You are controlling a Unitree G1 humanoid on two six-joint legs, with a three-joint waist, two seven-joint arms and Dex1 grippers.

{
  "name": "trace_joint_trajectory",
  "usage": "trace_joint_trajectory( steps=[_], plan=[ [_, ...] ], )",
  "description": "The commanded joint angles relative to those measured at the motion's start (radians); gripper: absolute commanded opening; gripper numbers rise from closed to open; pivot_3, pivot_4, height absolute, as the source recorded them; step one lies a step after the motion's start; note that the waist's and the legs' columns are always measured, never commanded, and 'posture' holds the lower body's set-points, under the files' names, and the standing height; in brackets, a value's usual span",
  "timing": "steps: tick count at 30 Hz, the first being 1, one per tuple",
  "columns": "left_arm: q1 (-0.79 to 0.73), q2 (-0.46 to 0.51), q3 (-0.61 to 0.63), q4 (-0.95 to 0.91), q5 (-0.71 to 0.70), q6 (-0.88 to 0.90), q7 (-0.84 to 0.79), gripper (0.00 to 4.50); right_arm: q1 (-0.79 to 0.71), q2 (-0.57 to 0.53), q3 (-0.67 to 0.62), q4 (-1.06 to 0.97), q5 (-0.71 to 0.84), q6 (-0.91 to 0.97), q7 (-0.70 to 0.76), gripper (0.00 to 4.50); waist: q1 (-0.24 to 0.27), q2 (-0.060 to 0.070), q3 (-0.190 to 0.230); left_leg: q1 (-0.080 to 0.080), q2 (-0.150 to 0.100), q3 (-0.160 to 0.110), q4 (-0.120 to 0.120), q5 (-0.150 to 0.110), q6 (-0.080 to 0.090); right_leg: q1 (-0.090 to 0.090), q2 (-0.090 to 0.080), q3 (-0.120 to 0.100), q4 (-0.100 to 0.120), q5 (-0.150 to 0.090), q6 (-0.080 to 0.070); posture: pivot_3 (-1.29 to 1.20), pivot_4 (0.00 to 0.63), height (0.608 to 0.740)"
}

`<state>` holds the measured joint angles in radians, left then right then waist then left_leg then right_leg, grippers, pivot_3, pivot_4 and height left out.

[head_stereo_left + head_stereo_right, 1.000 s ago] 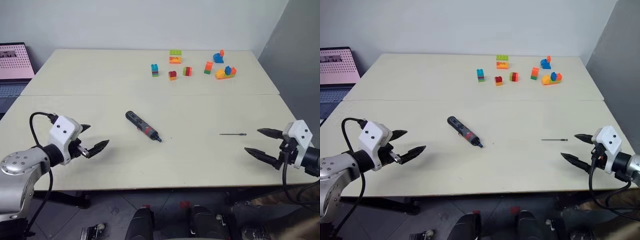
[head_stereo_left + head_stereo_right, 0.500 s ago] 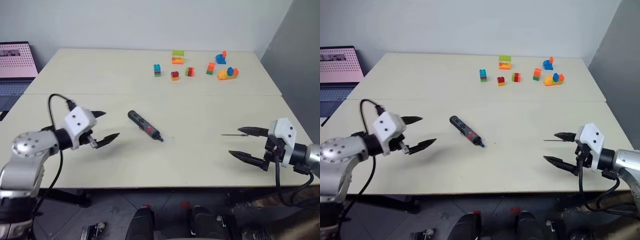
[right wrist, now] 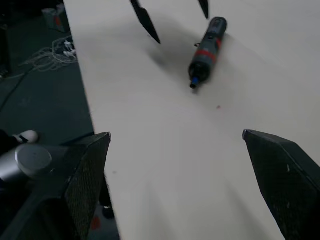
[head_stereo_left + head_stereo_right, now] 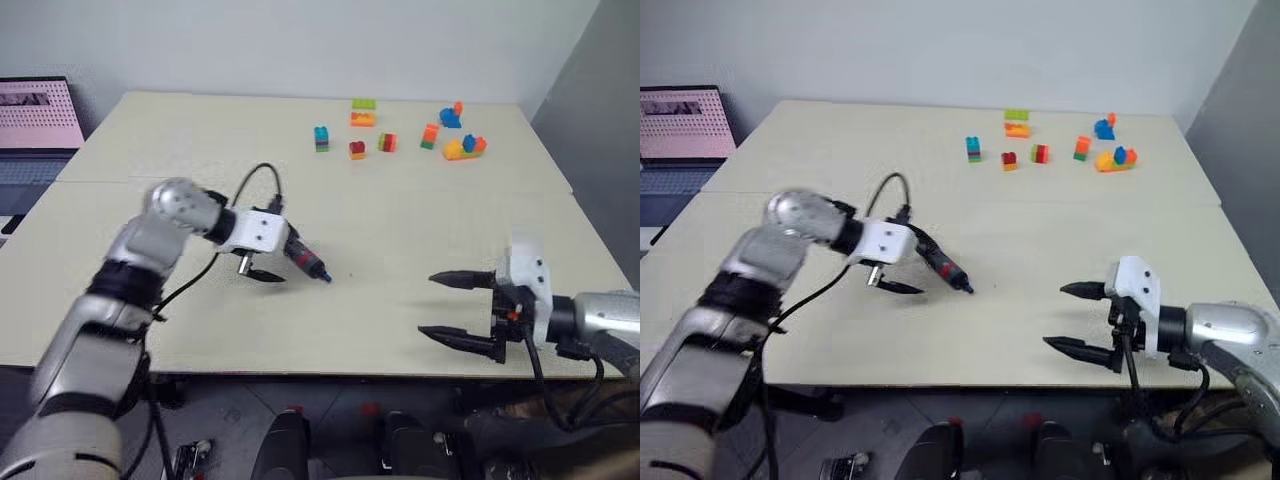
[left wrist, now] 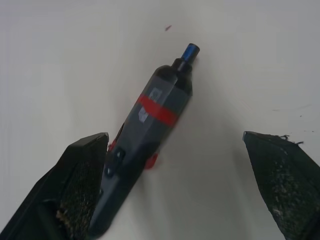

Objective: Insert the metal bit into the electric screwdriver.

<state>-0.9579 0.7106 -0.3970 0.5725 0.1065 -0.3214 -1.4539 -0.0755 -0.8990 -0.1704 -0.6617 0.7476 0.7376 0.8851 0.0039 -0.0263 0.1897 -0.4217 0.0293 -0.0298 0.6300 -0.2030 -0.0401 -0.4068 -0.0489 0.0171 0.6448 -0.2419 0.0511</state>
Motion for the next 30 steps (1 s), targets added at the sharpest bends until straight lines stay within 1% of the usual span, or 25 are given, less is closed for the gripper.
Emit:
trace_joint_trajectory(
  steps=[1,5,9,15,20,25,27,28,30],
  plan=[
    [-0.110,-0.071,-0.048,0.163,0.062,-0.137,-0.020,4.50,-0.016,0.000,-0.020,-0.051,0.056,0.026,-0.024,4.44,-0.003,0.000,0.000,0.000,0.000,0.000,0.000,0.000,0.000,0.000,0.000,0.001,0.000,0.000,0.000,0.00,0.150,0.740],
    [-0.187,-0.134,-0.092,0.310,0.127,-0.234,-0.013,4.50,-0.010,-0.009,-0.033,-0.075,0.086,0.038,-0.022,4.44,-0.006,-0.001,0.000,-0.002,0.000,-0.001,0.000,0.000,0.000,-0.002,0.001,0.000,0.000,0.003,0.006,0.00,0.150,0.740],
    [-0.249,-0.190,-0.126,0.442,0.194,-0.305,0.015,4.50,0.014,-0.038,-0.097,-0.100,0.100,0.026,-0.007,4.44,-0.007,-0.001,0.001,-0.003,0.001,-0.003,0.000,0.000,0.000,-0.002,0.003,0.000,0.000,0.003,0.006,0.00,0.150,0.740],
    [-0.271,-0.229,-0.122,0.528,0.224,-0.351,0.021,4.50,0.060,-0.066,-0.197,-0.121,0.145,0.033,-0.005,4.44,-0.006,-0.001,0.001,-0.003,0.001,-0.004,0.000,0.000,0.000,-0.002,0.003,0.000,0.000,0.004,0.007,0.00,0.150,0.740],
    [-0.283,-0.256,-0.128,0.568,0.255,-0.367,0.038,4.50,0.094,-0.070,-0.220,-0.131,0.149,0.026,-0.018,4.44,-0.006,-0.002,0.001,-0.003,0.001,-0.004,0.000,0.000,0.000,-0.002,0.003,0.000,0.001,0.004,0.007,0.00,0.150,0.740],
    [-0.291,-0.264,-0.155,0.596,0.312,-0.395,0.066,4.50,0.105,-0.070,-0.214,-0.139,0.149,0.021,-0.028,4.44,-0.006,-0.002,0.001,-0.003,0.001,-0.004,0.001,0.000,0.000,-0.002,0.003,0.000,0.001,0.004,0.007,0.00,0.150,0.740],
    [-0.290,-0.270,-0.158,0.601,0.320,-0.399,0.068,4.14,0.108,-0.070,-0.215,-0.142,0.150,0.021,-0.031,4.50,-0.006,-0.001,0.001,-0.002,0.001,-0.005,0.001,0.000,0.000,-0.001,0.003,0.000,0.002,0.004,0.007,0.00,0.150,0.740],
    [-0.288,-0.274,-0.161,0.603,0.326,-0.399,0.068,4.06,0.110,-0.070,-0.215,-0.144,0.151,0.021,-0.033,4.50,-0.006,-0.001,0.001,-0.001,0.001,-0.005,0.001,0.000,0.000,0.000,0.003,0.000,0.002,0.004,0.007,0.00,0.150,0.740],
    [-0.289,-0.275,-0.174,0.606,0.351,-0.408,0.079,3.56,0.112,-0.071,-0.216,-0.146,0.152,0.022,-0.035,4.50,-0.006,-0.001,0.001,0.000,0.001,-0.005,0.001,0.000,0.000,0.001,0.003,0.000,0.002,0.004,0.007,0.00,0.150,0.740]
  ],
)
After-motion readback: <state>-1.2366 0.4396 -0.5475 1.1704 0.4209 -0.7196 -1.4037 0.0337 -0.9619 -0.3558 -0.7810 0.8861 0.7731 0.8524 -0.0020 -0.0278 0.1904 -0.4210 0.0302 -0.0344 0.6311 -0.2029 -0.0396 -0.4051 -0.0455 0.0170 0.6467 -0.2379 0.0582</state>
